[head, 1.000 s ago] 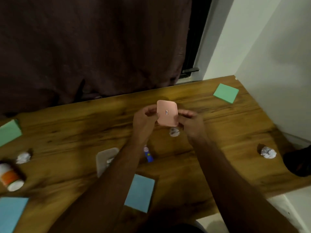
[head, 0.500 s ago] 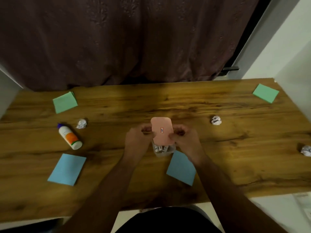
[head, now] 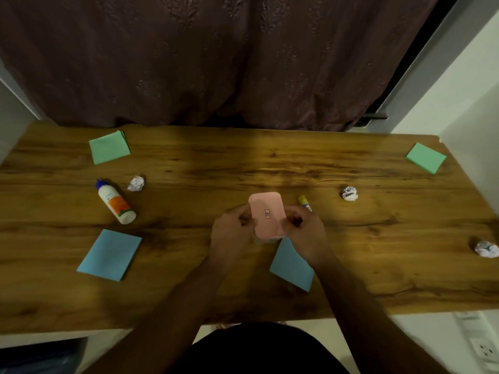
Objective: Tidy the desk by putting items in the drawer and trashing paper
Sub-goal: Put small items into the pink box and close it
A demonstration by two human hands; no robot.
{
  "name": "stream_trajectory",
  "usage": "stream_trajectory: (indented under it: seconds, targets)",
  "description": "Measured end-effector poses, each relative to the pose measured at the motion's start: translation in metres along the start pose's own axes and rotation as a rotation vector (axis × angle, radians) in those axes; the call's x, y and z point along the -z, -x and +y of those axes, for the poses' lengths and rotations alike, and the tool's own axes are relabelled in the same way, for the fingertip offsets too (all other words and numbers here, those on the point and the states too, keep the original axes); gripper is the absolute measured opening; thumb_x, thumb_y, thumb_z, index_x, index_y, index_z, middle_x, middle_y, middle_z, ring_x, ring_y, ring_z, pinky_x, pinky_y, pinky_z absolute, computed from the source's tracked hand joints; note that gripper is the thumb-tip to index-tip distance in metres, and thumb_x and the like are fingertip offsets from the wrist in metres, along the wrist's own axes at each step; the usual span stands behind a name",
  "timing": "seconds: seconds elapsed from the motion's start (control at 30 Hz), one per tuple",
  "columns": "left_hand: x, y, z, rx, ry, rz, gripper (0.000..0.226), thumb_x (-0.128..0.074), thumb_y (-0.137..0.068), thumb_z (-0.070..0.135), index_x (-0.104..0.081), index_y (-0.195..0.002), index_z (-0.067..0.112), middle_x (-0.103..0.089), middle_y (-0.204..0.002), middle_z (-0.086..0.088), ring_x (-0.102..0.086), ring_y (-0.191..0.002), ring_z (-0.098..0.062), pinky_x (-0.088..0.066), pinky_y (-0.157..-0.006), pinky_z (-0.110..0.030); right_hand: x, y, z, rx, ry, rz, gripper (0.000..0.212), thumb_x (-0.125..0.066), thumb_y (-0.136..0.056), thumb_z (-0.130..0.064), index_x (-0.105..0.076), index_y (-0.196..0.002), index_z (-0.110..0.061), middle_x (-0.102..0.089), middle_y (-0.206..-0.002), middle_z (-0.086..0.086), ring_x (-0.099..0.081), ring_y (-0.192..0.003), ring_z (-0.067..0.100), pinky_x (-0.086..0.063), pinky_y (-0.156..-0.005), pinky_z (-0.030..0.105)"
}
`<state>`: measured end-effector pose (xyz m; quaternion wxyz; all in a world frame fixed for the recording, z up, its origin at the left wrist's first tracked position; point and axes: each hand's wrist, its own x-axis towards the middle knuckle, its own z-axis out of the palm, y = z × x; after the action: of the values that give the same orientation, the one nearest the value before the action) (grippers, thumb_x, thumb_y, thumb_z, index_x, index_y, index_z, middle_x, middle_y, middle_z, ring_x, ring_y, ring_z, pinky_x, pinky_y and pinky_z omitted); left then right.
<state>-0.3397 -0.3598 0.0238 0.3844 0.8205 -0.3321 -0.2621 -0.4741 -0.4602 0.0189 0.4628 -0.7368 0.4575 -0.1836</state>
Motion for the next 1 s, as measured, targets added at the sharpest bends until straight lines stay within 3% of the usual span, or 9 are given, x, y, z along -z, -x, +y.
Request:
stream_trajectory:
  seconds: [0.2,0.3,0.4,0.47,0.6,0.67,0.77,0.83,1.0]
  targets:
    - [-0.002,-0.005,-0.008,0.070,0.021,-0.037,0.049,-0.064,-0.091,0.029,-0.051,-0.137,0.027,-0.066,-0.113,0.003,-0.062,-0.085,-0.007,-0.060,-0.071,-0.035,0.002,-0.004,0.004,-0.084,-0.097,-0.053,0.032,-0.061,-0.092,-0.007,-0.060,-0.123,-0.016,-0.060,-0.094,-0.012,-0.058,-0.086,0.005,-0.045,-0.061,0.016]
    - [0.001,-0.008,-0.010,0.219,0.194,-0.118,0.048,-0.065,-0.090,0.029,-0.051,-0.135,0.021,-0.065,-0.116,-0.002,-0.066,-0.089,-0.015,-0.061,-0.070,-0.042,0.005,-0.010,0.004,-0.251,-0.221,-0.122,0.025,-0.061,-0.092,-0.010,-0.058,-0.115,-0.020,-0.060,-0.094,-0.007,-0.059,-0.084,0.011,-0.049,-0.063,0.024]
    - [0.005,-0.012,-0.007,0.325,0.343,-0.195,0.035,-0.065,-0.091,0.023,-0.058,-0.124,0.015,-0.068,-0.106,-0.001,-0.068,-0.087,-0.014,-0.061,-0.065,-0.035,0.009,-0.016,0.003,-0.410,-0.275,-0.205,0.013,-0.063,-0.090,-0.016,-0.061,-0.101,-0.023,-0.064,-0.091,-0.001,-0.060,-0.081,0.013,-0.049,-0.070,0.033]
    - [0.007,-0.015,-0.006,0.349,0.368,-0.216,0.030,-0.066,-0.090,0.021,-0.059,-0.119,0.016,-0.069,-0.101,0.000,-0.069,-0.084,-0.012,-0.058,-0.058,-0.029,0.009,-0.022,0.002,-0.441,-0.270,-0.219,0.021,-0.064,-0.089,-0.021,-0.062,-0.109,-0.019,-0.066,-0.091,0.000,-0.062,-0.083,0.015,-0.049,-0.075,0.035]
    - [0.008,-0.022,-0.006,0.424,0.416,-0.263,0.031,-0.068,-0.087,0.021,-0.058,-0.116,0.016,-0.070,-0.099,-0.003,-0.068,-0.082,-0.015,-0.058,-0.059,-0.031,-0.002,-0.037,-0.010,-0.324,-0.223,-0.066,0.036,-0.060,-0.085,-0.055,-0.066,-0.099,-0.023,-0.071,-0.099,0.003,-0.066,-0.095,0.023,-0.054,-0.086,0.047]
    - [0.007,-0.025,-0.006,0.434,0.428,-0.275,0.031,-0.069,-0.087,0.023,-0.058,-0.115,0.015,-0.071,-0.097,-0.006,-0.067,-0.079,-0.017,-0.057,-0.061,-0.032,-0.010,-0.045,-0.017,-0.253,-0.115,0.040,0.050,-0.053,-0.082,-0.068,-0.070,-0.095,-0.022,-0.072,-0.096,0.002,-0.067,-0.092,0.022,-0.054,-0.086,0.045]
    - [0.000,-0.031,-0.004,0.402,0.430,-0.198,0.028,-0.065,-0.088,0.037,-0.058,-0.108,0.019,-0.070,-0.096,-0.006,-0.067,-0.081,-0.019,-0.058,-0.069,-0.036,-0.019,-0.054,-0.026,-0.204,-0.041,0.133,0.050,-0.044,-0.098,-0.050,-0.068,-0.100,-0.007,-0.068,-0.096,0.010,-0.061,-0.089,0.024,-0.048,-0.079,0.036]
    - [-0.009,-0.039,-0.003,0.359,0.384,-0.078,0.033,-0.058,-0.089,0.052,-0.057,-0.102,0.021,-0.070,-0.090,-0.002,-0.068,-0.082,-0.019,-0.059,-0.074,-0.038,-0.024,-0.057,-0.026,-0.210,-0.010,0.142,0.044,-0.042,-0.100,-0.043,-0.067,-0.101,-0.007,-0.065,-0.094,0.010,-0.058,-0.086,0.023,-0.046,-0.078,0.035]
    - [-0.025,-0.052,0.005,0.327,0.324,0.105,0.037,-0.046,-0.096,0.051,-0.061,-0.092,0.018,-0.070,-0.086,-0.005,-0.067,-0.077,-0.021,-0.051,-0.062,-0.030,-0.032,-0.058,-0.014,-0.273,-0.076,0.123,0.034,-0.046,-0.097,-0.046,-0.062,-0.087,-0.017,-0.065,-0.081,0.003,-0.062,-0.076,0.018,-0.045,-0.066,0.029]
